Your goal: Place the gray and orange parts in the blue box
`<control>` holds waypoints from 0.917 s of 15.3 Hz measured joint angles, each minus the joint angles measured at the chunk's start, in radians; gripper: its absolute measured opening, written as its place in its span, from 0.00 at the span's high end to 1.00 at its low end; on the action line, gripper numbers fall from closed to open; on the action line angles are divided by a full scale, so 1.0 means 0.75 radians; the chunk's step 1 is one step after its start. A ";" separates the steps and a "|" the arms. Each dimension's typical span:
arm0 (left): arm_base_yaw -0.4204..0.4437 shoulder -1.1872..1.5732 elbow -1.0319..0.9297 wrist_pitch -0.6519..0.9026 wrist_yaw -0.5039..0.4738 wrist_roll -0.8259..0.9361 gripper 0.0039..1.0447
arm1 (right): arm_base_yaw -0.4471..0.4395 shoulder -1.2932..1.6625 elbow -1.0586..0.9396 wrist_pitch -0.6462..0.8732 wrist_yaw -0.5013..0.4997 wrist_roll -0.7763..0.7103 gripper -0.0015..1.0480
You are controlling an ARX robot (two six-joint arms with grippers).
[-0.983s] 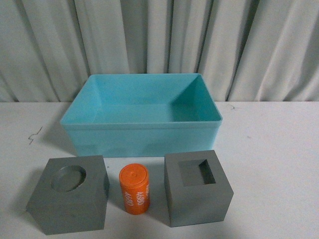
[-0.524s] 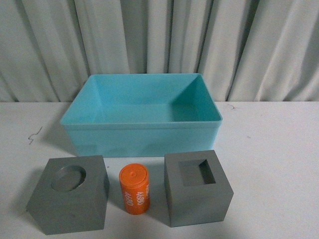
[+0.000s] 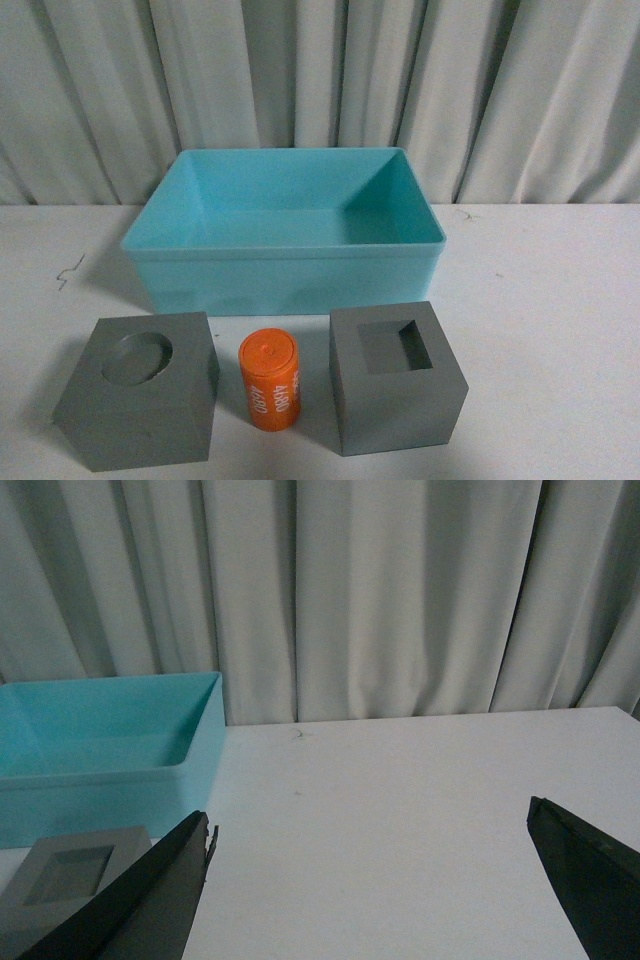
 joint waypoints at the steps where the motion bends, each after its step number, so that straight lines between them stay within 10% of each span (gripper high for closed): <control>1: 0.001 0.000 0.000 0.000 0.000 0.000 0.06 | 0.000 0.000 0.000 0.000 0.000 0.000 0.06; 14: 0.000 0.000 0.000 0.000 0.000 0.000 0.06 | 0.000 0.000 0.000 0.000 0.000 0.000 0.06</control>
